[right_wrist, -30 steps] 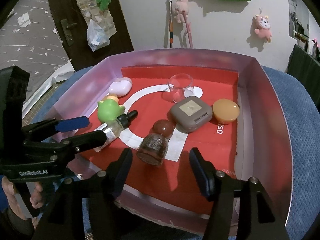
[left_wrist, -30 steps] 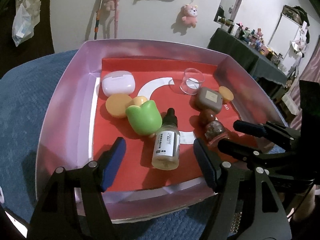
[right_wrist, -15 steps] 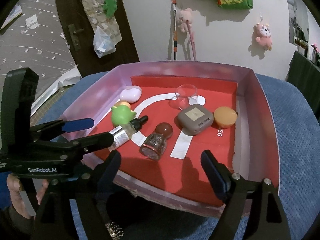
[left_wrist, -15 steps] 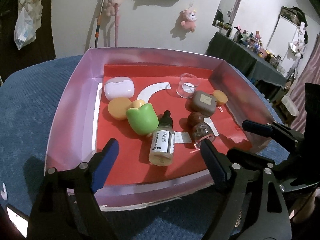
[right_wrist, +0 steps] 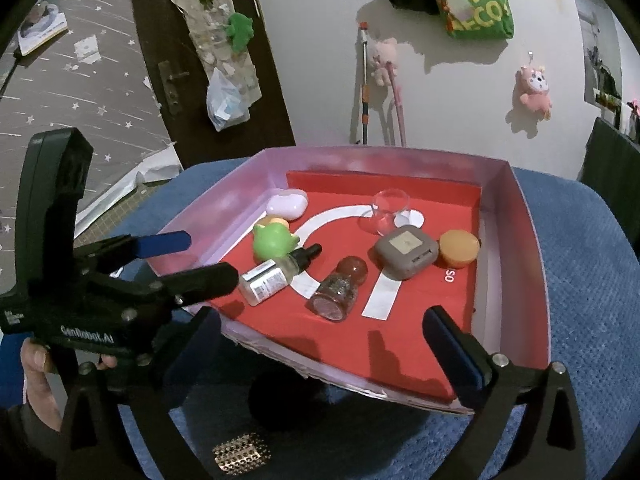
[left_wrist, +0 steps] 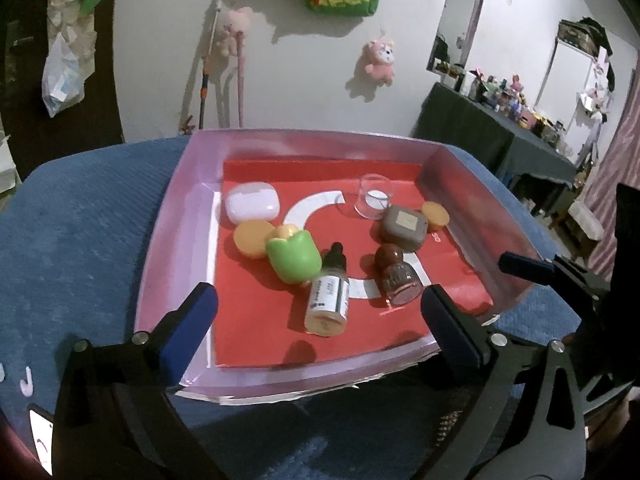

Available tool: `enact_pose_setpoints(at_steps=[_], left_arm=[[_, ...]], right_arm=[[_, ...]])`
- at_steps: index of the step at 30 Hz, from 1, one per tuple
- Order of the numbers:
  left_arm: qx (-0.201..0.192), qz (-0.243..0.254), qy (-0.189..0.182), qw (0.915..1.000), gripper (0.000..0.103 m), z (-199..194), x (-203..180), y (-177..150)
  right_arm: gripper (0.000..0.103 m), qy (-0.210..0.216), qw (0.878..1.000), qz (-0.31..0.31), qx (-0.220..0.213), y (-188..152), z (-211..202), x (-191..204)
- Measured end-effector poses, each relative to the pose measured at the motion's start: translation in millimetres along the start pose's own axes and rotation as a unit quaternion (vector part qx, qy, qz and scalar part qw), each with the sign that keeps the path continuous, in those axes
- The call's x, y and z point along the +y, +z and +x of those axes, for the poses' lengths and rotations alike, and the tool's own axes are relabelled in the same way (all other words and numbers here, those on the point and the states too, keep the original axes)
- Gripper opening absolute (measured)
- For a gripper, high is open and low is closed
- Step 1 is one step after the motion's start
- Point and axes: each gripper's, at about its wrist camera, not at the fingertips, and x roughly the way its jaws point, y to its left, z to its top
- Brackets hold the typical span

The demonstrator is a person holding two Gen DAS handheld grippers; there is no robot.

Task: Organize rigid objects
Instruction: 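Withdraw both open tools from the tray toward the remaining table items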

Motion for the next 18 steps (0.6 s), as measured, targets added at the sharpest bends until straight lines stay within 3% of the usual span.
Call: enact_pose_setpoints(at_steps=[18], left_arm=[[-0.019, 0.0, 0.019, 0.9996, 0.103, -20, 3, -15]], right_arm=[[0.103, -0.02, 0.999, 0.011, -0.036, -6, -25, 2]])
